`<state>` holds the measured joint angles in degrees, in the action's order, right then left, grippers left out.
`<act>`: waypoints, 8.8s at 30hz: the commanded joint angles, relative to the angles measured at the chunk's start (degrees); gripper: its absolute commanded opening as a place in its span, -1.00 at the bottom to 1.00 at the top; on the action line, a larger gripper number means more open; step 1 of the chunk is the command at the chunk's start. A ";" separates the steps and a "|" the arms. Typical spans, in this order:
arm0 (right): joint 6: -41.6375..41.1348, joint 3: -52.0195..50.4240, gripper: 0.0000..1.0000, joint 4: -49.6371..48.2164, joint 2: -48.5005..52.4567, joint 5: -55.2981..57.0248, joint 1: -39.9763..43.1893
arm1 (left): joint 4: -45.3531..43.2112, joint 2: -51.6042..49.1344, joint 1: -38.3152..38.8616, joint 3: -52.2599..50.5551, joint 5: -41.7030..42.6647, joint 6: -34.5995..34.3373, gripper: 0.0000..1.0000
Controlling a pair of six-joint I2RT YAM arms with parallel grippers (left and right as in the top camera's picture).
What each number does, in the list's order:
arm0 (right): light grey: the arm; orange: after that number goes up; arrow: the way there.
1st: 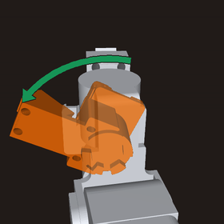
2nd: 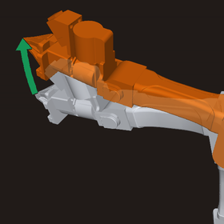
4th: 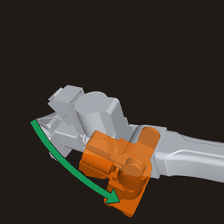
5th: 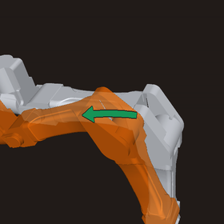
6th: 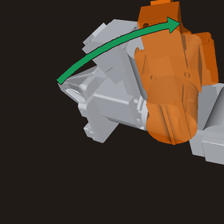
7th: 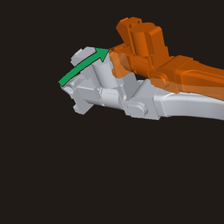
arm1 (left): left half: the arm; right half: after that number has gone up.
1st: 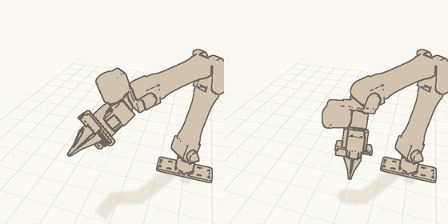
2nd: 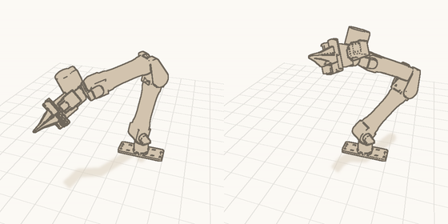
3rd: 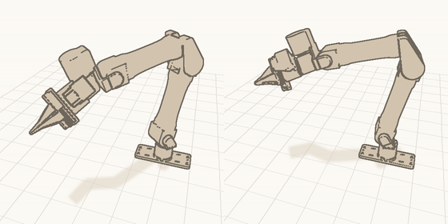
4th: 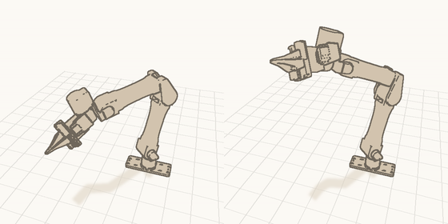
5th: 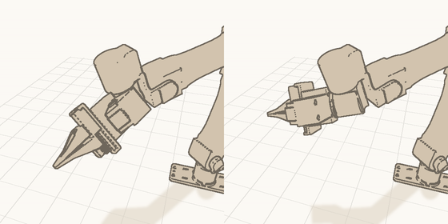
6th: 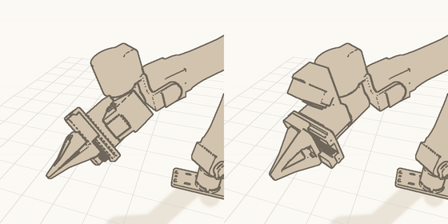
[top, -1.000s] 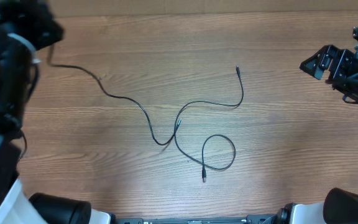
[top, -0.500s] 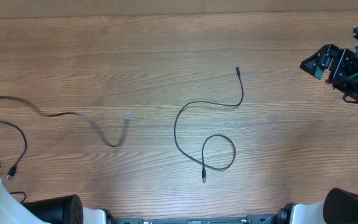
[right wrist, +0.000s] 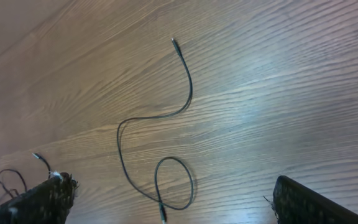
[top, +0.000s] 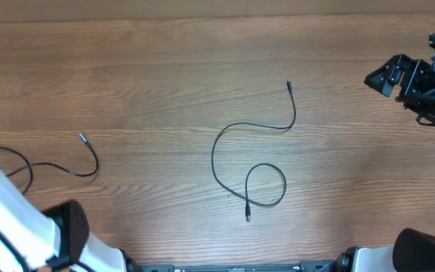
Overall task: Untangle cables
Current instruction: 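Carry the cable with the left gripper to the upper-left table area, then lay the cable down at upper left and open the left gripper, then reach the left gripper to the remaining center cable and grasp it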
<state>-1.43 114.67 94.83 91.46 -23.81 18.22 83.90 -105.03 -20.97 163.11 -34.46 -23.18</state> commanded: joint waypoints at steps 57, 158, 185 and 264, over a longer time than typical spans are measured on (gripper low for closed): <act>0.46 -0.09 1.00 -1.49 -0.02 2.14 -0.26 | 12.92 -36.33 -3.50 -3.65 49.88 2.54 -0.91; 0.44 -0.09 0.99 -1.46 -0.02 2.34 -0.26 | -15.45 17.31 -1.90 -99.25 32.94 3.45 0.99; 0.44 -0.09 1.00 -1.49 -0.02 2.34 -0.26 | -29.81 17.29 -21.38 -100.13 25.07 0.87 0.99; 0.44 -0.61 1.00 -1.29 -0.02 2.36 -0.26 | -78.25 -7.67 8.57 -91.10 49.22 -19.04 1.00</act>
<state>-1.45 114.63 93.73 91.46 -22.02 18.24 6.15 -112.31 -12.40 71.29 11.57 -41.95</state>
